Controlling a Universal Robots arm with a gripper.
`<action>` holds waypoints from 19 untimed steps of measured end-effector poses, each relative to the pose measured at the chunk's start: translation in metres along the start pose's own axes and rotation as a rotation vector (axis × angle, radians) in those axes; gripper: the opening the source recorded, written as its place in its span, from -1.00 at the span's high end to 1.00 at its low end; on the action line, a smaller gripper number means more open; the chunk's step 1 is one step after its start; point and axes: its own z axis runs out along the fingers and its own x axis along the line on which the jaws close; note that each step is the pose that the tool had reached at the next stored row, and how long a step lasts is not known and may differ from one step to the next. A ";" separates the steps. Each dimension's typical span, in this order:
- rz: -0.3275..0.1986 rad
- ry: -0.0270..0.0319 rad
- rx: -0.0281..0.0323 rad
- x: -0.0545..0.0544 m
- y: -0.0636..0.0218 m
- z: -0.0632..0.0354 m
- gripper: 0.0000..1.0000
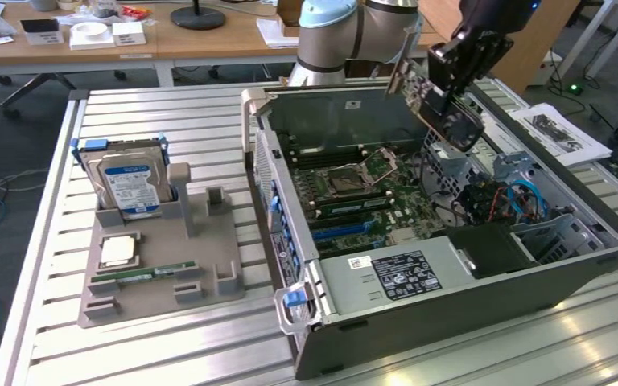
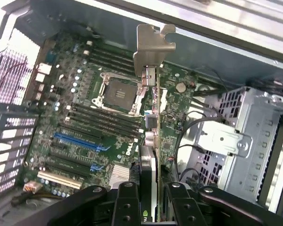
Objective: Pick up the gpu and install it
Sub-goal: 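Insert the gpu into the slot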
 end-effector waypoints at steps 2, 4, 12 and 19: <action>-0.037 0.0039 -0.0007 0.000 0.0000 0.0001 0.47; -0.073 0.0076 -0.0015 0.000 0.0000 0.0002 0.47; -0.218 0.0227 -0.0043 0.000 -0.0001 0.0006 0.47; -0.344 0.0360 -0.0067 0.000 -0.0001 0.0008 0.47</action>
